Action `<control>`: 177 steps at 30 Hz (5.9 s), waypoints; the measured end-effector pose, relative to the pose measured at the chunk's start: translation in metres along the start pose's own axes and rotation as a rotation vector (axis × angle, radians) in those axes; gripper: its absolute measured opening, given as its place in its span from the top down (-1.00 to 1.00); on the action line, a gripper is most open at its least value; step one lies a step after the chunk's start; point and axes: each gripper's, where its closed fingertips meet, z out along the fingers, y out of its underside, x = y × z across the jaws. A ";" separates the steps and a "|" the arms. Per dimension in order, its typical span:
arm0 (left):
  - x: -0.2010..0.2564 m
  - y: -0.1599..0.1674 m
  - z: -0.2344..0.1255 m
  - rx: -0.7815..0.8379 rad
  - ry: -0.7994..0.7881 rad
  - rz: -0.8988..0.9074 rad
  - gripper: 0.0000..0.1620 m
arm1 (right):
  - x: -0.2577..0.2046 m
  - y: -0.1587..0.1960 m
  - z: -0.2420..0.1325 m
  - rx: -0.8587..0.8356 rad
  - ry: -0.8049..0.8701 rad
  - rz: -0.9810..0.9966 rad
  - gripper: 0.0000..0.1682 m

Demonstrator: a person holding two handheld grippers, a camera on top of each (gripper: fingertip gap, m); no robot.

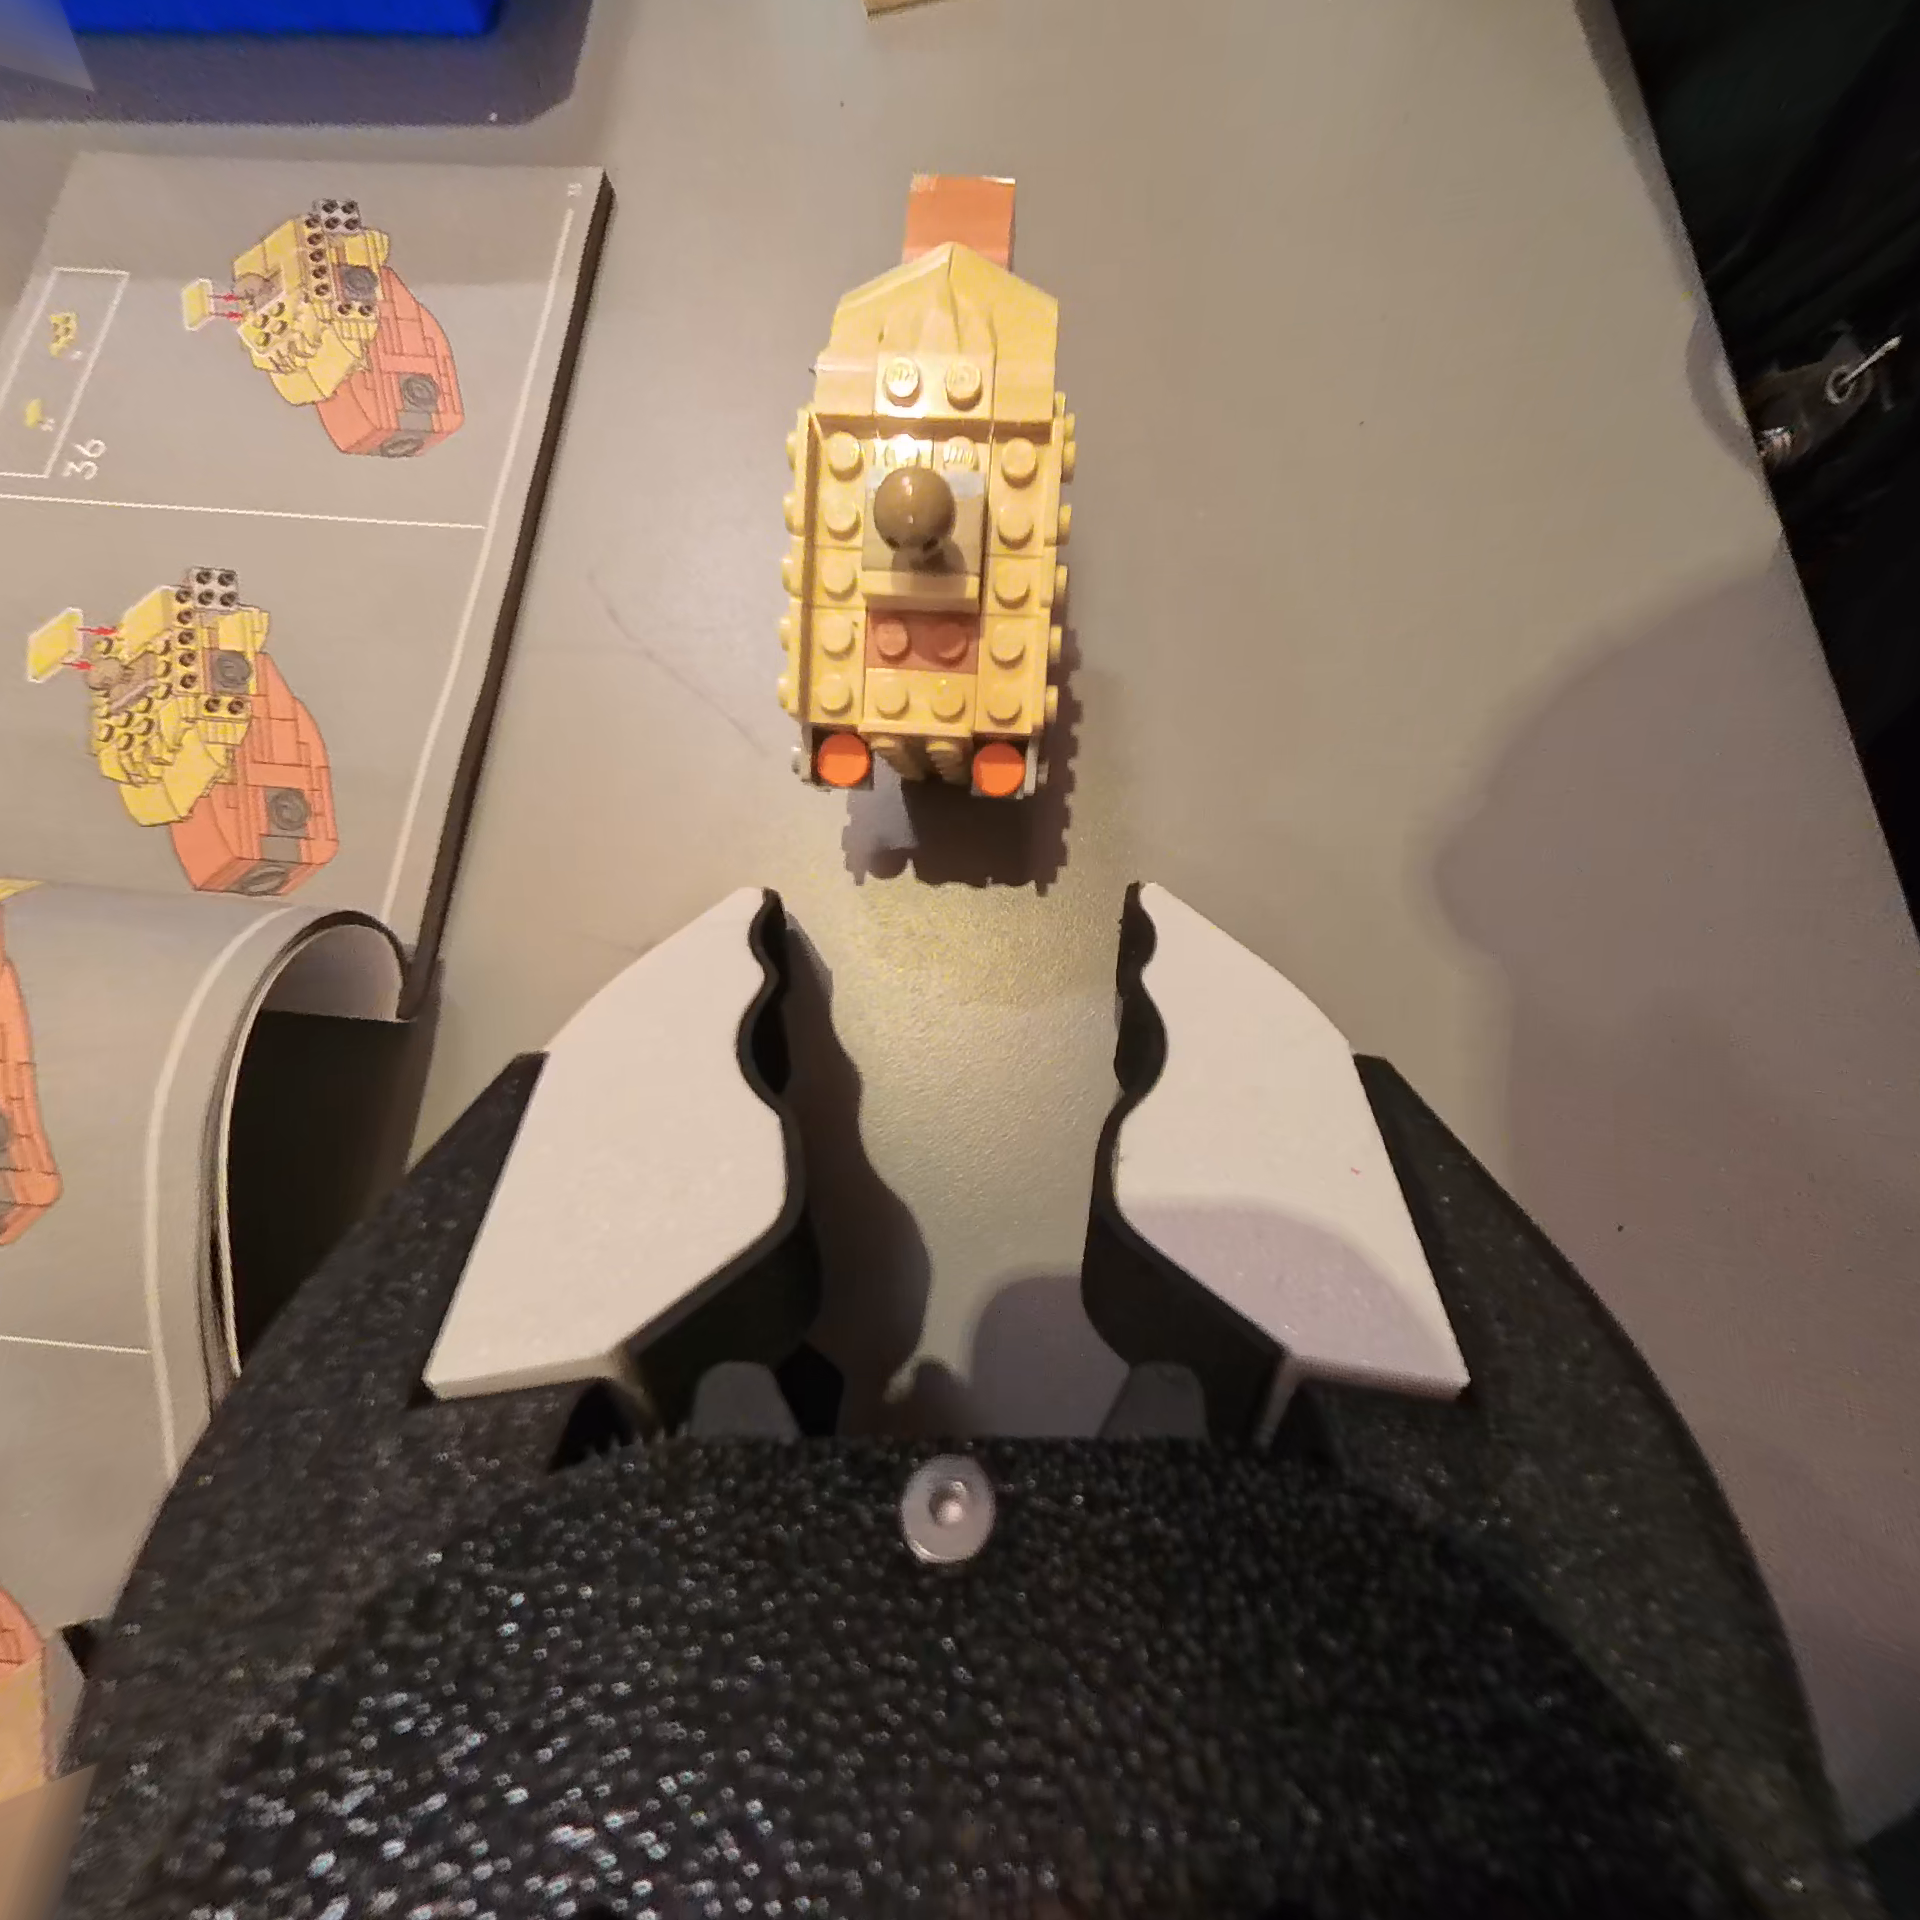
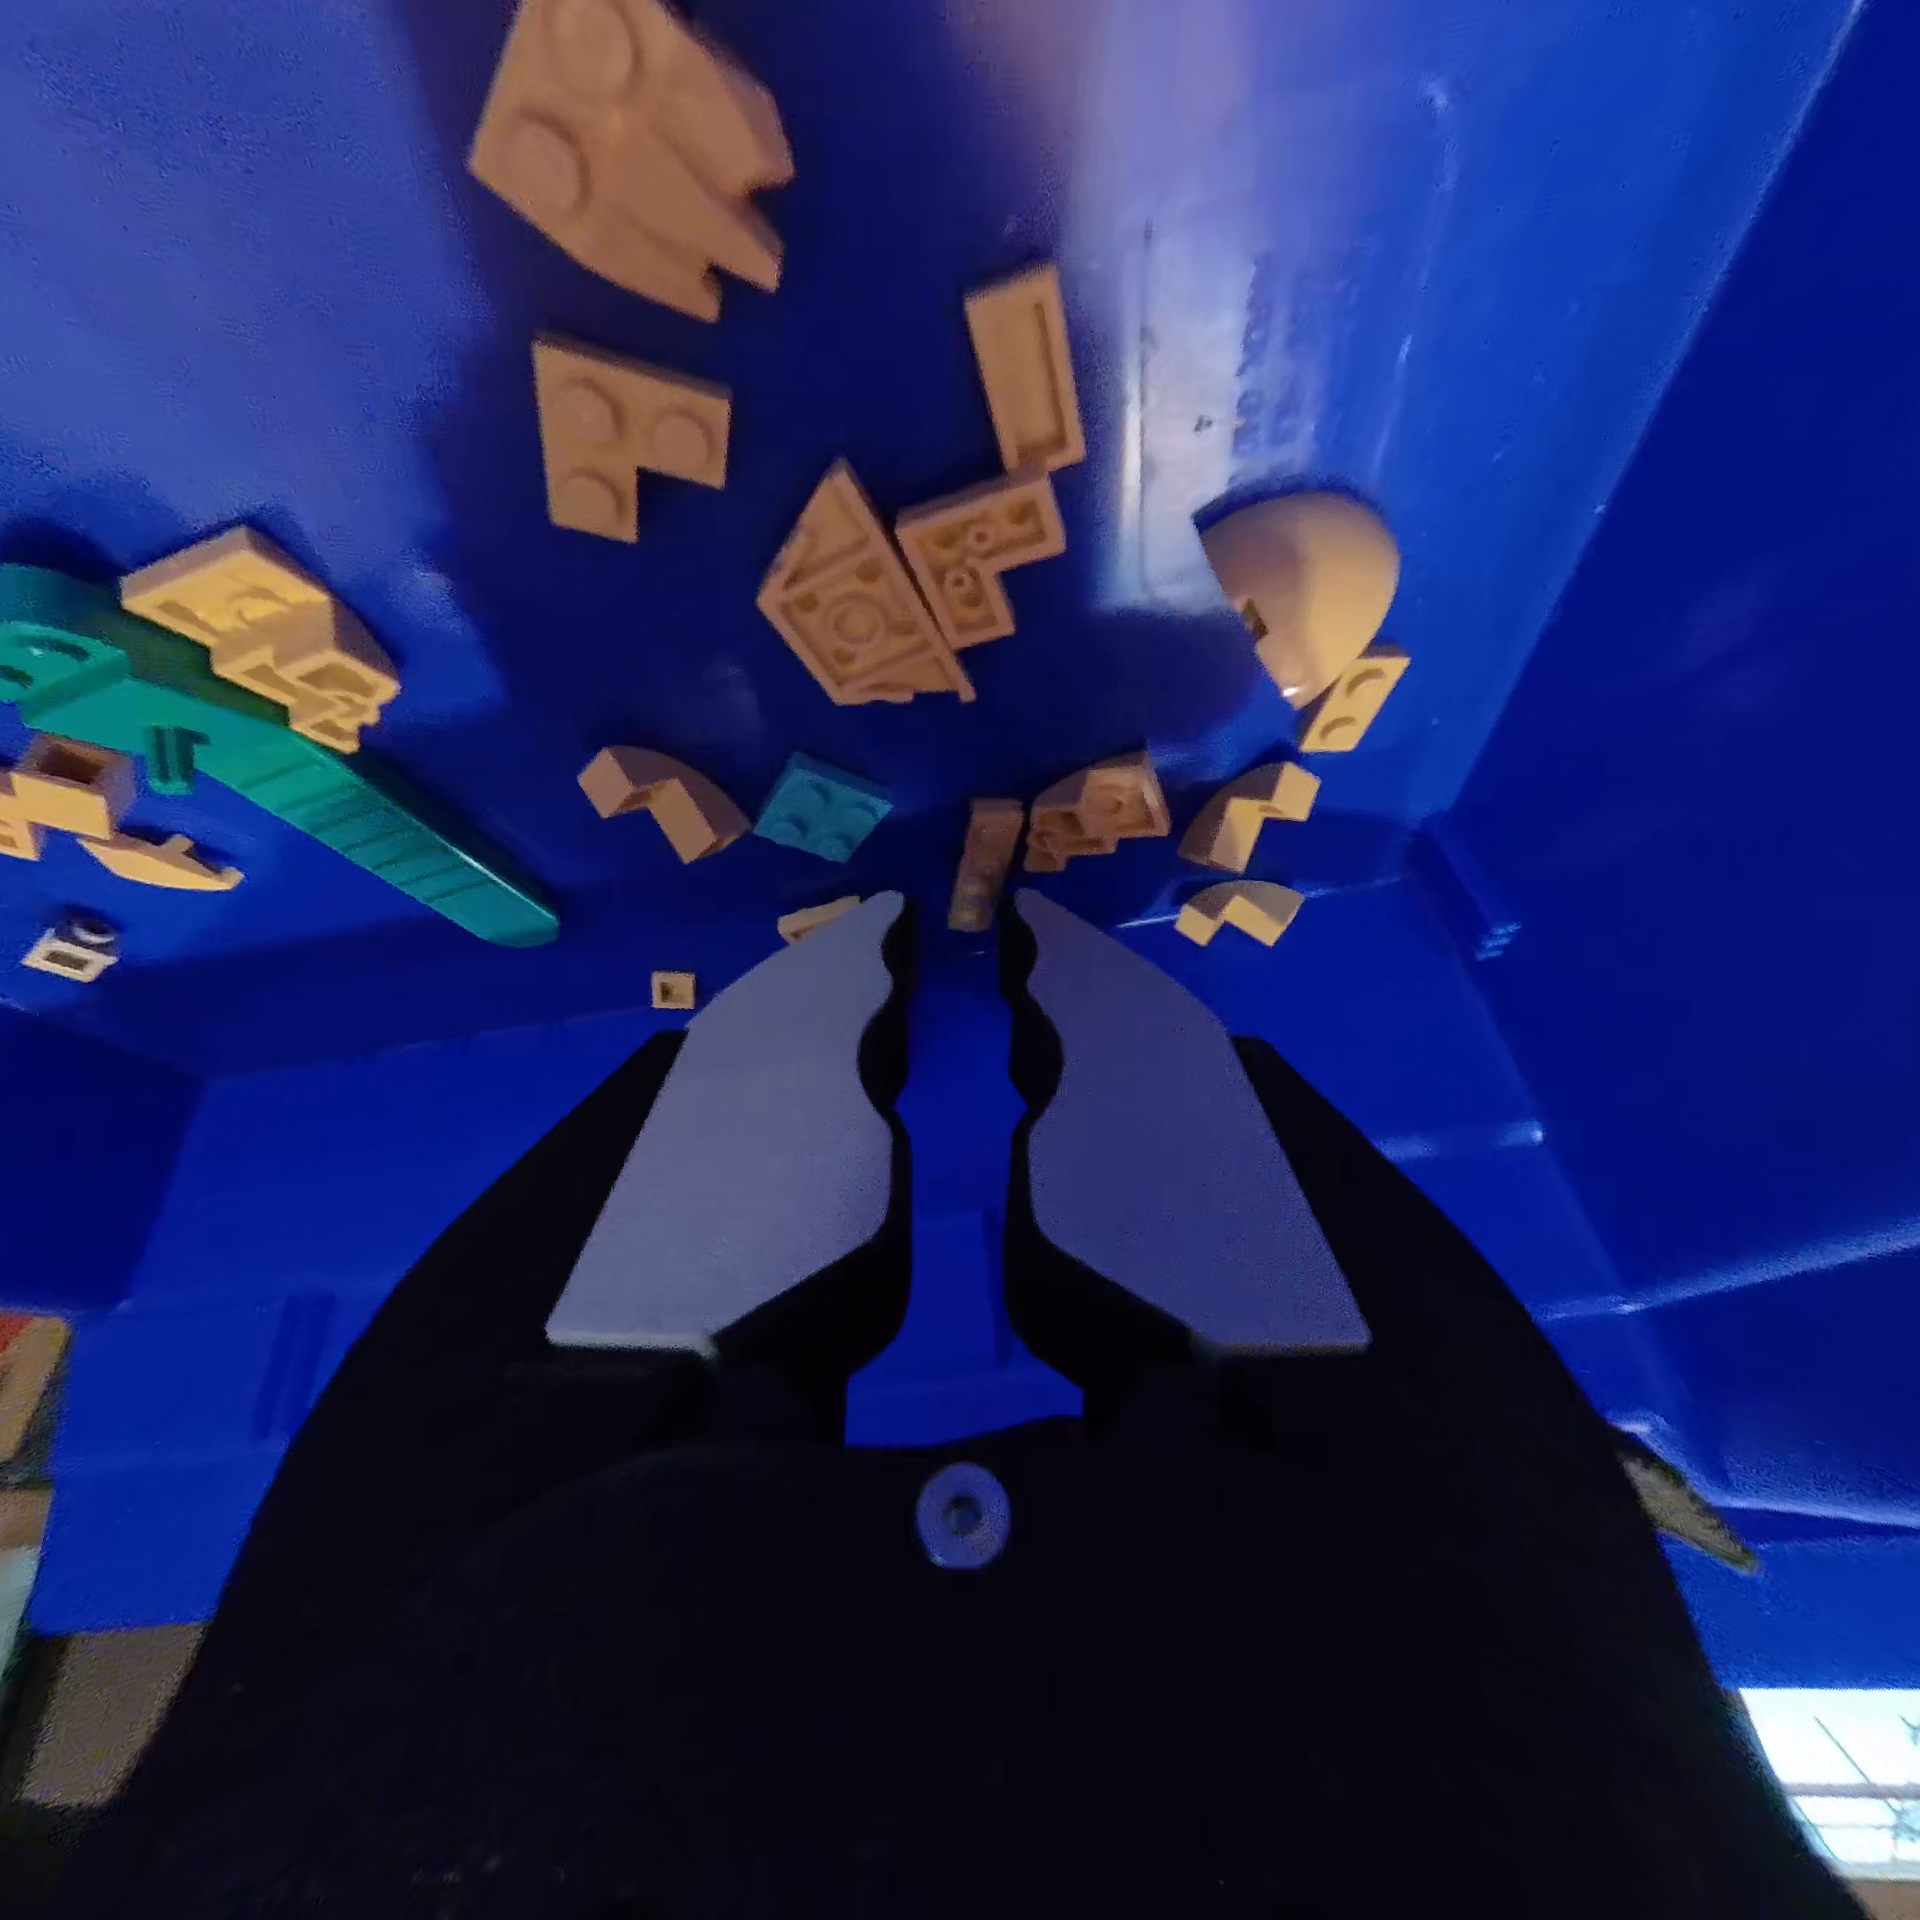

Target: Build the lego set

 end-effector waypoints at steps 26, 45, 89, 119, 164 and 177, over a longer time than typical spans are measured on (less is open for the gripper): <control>0.007 -0.002 -0.001 0.003 -0.004 0.022 0.11 | -0.320 -0.111 -0.120 0.808 0.104 -0.364 0.90; -0.007 -0.010 0.009 0.012 -0.098 -0.030 0.01 | -0.282 -0.051 -0.057 1.150 0.070 0.058 0.40; -0.015 -0.067 0.028 0.125 -0.146 -0.035 0.43 | -0.309 -0.112 -0.174 1.497 -0.114 -0.191 0.61; -0.017 -0.062 0.027 0.110 -0.182 -0.042 0.44 | -0.339 -0.201 -0.193 1.173 0.012 -0.266 0.60; -0.014 -0.062 0.026 0.126 -0.182 -0.022 0.44 | -0.363 -0.180 -0.182 1.319 0.123 -0.419 0.55; -0.016 -0.060 0.025 0.138 -0.198 0.012 0.44 | -0.342 -0.179 -0.203 1.462 0.221 -0.336 0.55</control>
